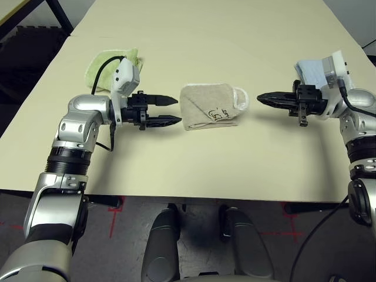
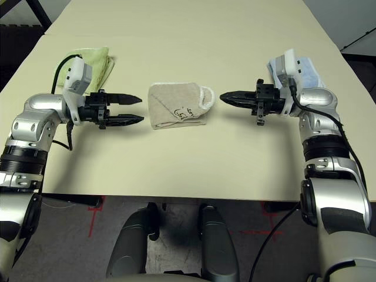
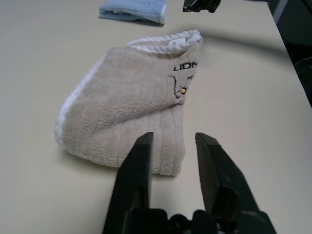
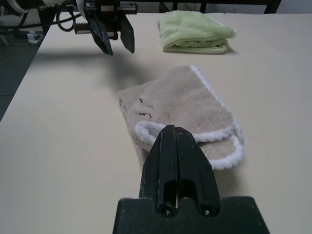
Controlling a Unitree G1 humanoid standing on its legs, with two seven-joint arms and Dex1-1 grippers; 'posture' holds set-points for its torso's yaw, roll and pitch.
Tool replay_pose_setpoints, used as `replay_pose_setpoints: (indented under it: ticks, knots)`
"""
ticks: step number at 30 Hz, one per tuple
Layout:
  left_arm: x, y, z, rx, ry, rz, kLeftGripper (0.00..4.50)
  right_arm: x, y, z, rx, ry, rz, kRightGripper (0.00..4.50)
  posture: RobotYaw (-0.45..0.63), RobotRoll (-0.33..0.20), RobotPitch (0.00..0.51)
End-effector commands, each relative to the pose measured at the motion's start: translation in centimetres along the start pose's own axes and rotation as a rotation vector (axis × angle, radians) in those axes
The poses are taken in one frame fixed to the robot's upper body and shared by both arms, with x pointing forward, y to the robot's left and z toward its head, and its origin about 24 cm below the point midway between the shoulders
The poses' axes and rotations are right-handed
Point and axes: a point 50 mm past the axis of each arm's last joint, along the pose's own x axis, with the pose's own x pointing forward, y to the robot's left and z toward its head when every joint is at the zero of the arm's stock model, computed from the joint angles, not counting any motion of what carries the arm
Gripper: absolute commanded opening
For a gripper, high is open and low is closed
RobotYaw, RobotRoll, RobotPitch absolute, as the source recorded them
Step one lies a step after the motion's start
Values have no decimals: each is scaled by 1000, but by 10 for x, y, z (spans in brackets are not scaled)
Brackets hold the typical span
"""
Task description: Fold the towel and set it aside.
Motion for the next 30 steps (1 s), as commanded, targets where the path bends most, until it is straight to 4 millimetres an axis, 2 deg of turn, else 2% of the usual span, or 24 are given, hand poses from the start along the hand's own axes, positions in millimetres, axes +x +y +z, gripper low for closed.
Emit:
replay_pose_setpoints:
  ticks: [1,2,7,10,15,20,30]
  knots:
    - [12,0,4,-1,-22,2,397,13,1,12,-25,-46,25,0,-55,0,197]
    - [17,-1,6,-7,-38,-3,43,18,1,14,-24,-60,38,0,-55,0,197]
    - [36,-5,12,-17,-67,-32,43,38,4,20,-8,-108,67,0,-43,0,198]
    - [42,-6,12,-16,-52,-45,43,45,8,16,11,-87,82,0,-40,0,197]
    - [42,-6,10,-15,-17,-58,43,46,14,-3,23,59,100,0,-41,0,197]
    - [39,-6,9,-17,-3,-60,43,45,10,-22,10,196,47,0,-32,0,201]
    - [40,-9,12,-15,-29,-69,43,65,-1,-38,-41,242,-89,0,-18,0,212]
